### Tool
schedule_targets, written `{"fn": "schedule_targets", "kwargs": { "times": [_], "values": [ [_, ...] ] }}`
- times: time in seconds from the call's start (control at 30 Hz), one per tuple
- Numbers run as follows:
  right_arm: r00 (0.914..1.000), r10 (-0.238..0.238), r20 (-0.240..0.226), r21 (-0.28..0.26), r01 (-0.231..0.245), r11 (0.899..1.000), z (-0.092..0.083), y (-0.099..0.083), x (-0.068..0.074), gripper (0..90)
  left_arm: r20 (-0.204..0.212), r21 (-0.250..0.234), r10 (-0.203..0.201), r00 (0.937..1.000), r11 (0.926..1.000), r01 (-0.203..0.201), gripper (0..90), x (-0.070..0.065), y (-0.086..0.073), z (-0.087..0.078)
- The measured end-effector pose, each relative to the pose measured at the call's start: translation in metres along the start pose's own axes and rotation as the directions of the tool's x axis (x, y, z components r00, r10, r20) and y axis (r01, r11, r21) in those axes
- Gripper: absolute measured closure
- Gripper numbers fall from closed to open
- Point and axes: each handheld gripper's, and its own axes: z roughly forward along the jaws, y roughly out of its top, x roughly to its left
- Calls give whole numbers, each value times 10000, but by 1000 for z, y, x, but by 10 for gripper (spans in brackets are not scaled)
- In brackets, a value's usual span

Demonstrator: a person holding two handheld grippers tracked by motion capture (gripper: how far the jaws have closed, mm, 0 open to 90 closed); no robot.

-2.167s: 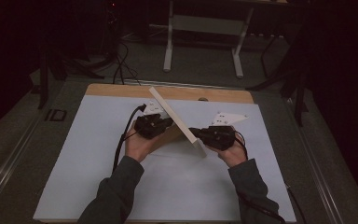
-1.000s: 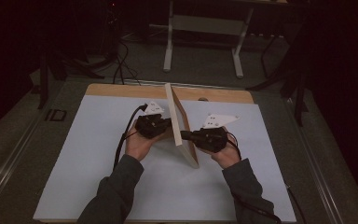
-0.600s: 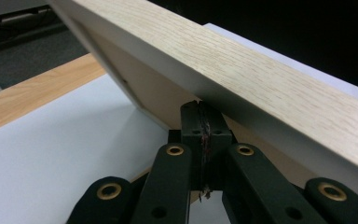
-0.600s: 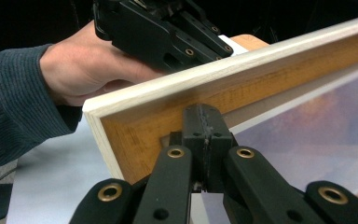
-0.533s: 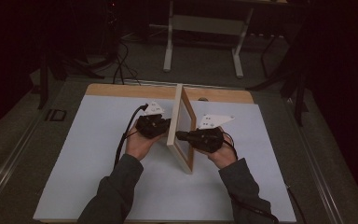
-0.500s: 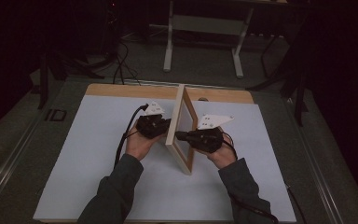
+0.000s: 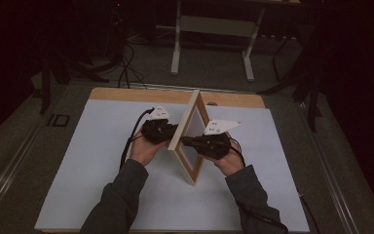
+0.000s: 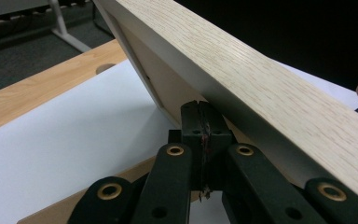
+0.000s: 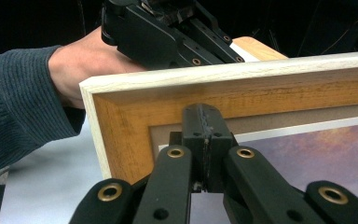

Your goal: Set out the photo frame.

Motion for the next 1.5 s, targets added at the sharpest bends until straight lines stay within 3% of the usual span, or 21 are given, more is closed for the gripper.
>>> {"fn": "schedule_targets", "kwargs": {
  "times": [0.23, 0.47, 0.67, 0.83, 1.17, 1.5],
  "values": [
    [9994, -36, 345, 16, 35, 10000, 2, -1, -1, 895, 50, 4, -243, 9997, 9997, 243, 900, 1, -1, -1],
    [9980, 11, 625, 92, -17, 10000, 1, -4, -2, 855, -387, -3, -716, 9967, 9974, 717, 803, 1, -3, -11],
    [9966, 198, 794, 178, -213, 9996, -3, -9, -7, 820, -81, -656, -1698, 9854, 9834, 1689, 718, 6, -13, -32],
    [9942, 424, 990, 233, -449, 9987, -6, -14, -12, 779, -194, -763, -2072, 9781, 9757, 2052, 664, 4, -23, -46],
    [9901, 713, 1209, 249, -748, 9969, -9, -22, -19, 705, -275, -1132, -2401, 9704, 9652, 2356, 566, -12, -33, -70],
    [9879, 841, 1305, 270, -883, 9957, -12, -26, -22, 676, -102, -1659, -2422, 9702, 9572, 2372, 414, -28, -35, -91]
  ]
}}
